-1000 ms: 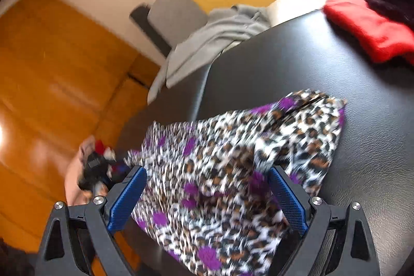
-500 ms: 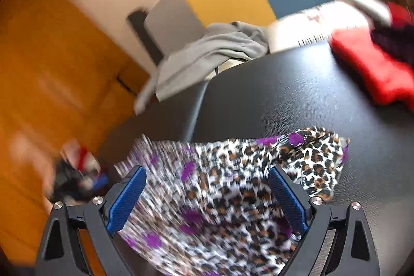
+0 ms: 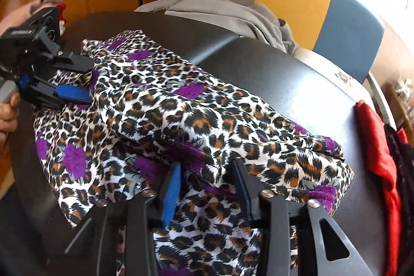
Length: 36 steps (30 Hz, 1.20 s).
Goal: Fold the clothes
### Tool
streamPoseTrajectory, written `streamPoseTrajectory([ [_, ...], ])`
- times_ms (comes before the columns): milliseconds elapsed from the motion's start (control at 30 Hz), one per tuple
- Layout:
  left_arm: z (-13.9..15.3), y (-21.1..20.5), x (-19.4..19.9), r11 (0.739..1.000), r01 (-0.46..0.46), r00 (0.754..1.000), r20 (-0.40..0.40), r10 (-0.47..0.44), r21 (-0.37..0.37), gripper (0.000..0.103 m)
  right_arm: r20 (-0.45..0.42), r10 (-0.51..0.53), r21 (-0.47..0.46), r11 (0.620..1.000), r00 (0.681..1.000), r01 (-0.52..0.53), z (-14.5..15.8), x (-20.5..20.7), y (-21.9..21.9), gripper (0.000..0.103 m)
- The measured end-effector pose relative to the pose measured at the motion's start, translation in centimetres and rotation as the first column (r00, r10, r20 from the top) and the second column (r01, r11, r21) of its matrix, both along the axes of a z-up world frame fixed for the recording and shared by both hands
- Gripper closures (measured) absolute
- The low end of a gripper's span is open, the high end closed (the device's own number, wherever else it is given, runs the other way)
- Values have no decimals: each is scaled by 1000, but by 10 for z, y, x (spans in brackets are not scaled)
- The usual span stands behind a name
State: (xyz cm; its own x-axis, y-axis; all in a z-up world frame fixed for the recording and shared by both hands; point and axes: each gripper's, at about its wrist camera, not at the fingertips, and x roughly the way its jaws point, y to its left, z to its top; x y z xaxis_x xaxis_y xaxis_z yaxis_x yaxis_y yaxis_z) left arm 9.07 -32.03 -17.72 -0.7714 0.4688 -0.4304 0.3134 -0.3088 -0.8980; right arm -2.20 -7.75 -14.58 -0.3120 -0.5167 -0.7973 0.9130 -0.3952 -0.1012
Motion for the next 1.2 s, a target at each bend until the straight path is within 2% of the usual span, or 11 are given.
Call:
streamPoseTrajectory([
  [67,8,0,-4,999,9,1000,-10,-9,-53,78,40,-4,-42,999,999,6,7,-7,5,83],
  [300,41,-27,-45,986,-30,997,-73,18,-165,83,100,-47,-128,990,994,59,30,-44,-7,85],
  [400,53,-48,-63,987,-76,996,-58,68,-143,72,213,-161,-153,969,964,196,27,-87,-17,78],
  [467,64,-60,-51,981,-107,993,-62,98,-164,69,281,-230,-172,943,932,285,25,-107,-17,67],
  [700,69,-87,39,913,-188,979,4,203,-361,62,268,-206,-241,931,941,272,35,-76,25,52],
  [800,68,-81,77,823,-137,979,49,196,-552,61,278,-159,-259,937,947,234,31,-50,38,41],
  [900,65,-63,90,681,-4,981,130,146,-732,61,303,-137,-245,945,943,216,17,-31,39,37],
  [1033,56,-41,74,535,154,975,216,55,-831,61,333,-161,-235,940,929,247,-1,-23,36,35],
  [1067,54,-37,65,534,183,973,232,24,-826,61,343,-168,-246,934,924,260,0,-25,37,35],
  [1100,49,-34,52,559,219,968,251,-20,-800,61,353,-173,-257,927,920,273,1,-27,38,34],
  [1200,42,-40,22,691,276,957,255,-135,-669,61,364,-189,-253,922,912,292,-1,-32,38,26],
])
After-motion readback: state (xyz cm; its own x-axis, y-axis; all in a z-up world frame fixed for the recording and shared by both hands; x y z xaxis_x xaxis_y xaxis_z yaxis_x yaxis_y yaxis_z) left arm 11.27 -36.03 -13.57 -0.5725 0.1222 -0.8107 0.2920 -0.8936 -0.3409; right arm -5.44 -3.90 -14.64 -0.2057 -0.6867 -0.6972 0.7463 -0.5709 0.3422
